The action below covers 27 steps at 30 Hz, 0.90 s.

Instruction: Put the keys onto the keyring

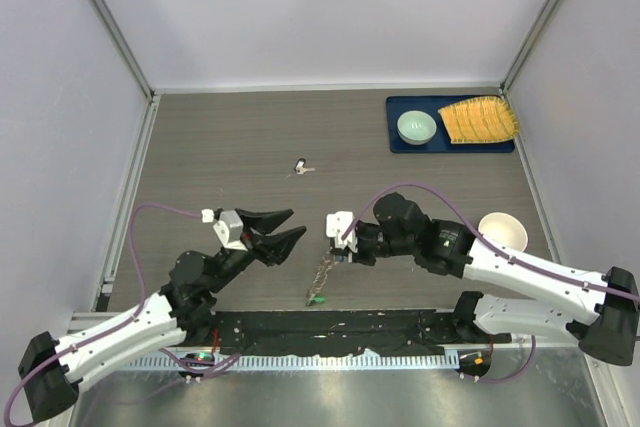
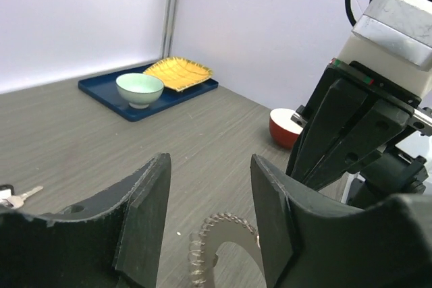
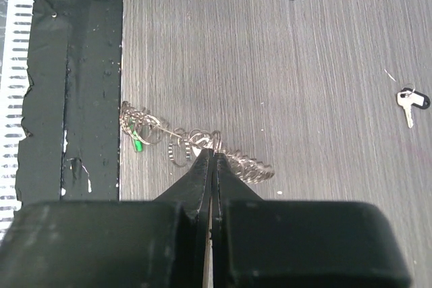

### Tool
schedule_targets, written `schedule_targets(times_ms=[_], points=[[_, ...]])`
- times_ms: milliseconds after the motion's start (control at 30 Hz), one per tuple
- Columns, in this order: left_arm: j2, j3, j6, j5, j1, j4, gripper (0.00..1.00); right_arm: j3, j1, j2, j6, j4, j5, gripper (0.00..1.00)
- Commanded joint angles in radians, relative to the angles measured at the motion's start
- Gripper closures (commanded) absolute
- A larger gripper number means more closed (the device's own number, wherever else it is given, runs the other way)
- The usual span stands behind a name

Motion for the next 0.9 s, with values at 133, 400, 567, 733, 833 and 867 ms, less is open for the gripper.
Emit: schedule_targets(times_ms=[133, 400, 567, 733, 833, 867], points=[[0.161, 0.159, 0.123, 0.217, 0.041, -0.204, 0.43, 0.186, 0.005, 0.047, -0.101, -0.165, -0.015, 0.99], [0.313, 0.139, 0.185, 0.518, 0.119, -0.052, 0.41, 0.23, 0.003, 0.053, -0.119, -0.23, -0.022, 0.99], [0.35, 0.144, 0.248, 0.661, 0.148, -0.021, 0.39, 0.256, 0.003, 0.065, -0.138, -0.285, -0.049, 0.99], [0.439, 0.193, 0.257, 0.799, 0.165, 0.014, 0.41, 0.282, 0.003, 0.076, -0.159, -0.323, -0.061, 0.99], [0.504, 0.231, 0.255, 0.842, 0.17, 0.011, 0.46, 0.293, 0.003, 0.081, -0.164, -0.331, -0.069, 0.99], [0.525, 0.243, 0.252, 0.851, 0.17, 0.013, 0.49, 0.293, 0.003, 0.081, -0.164, -0.328, -0.07, 0.99]])
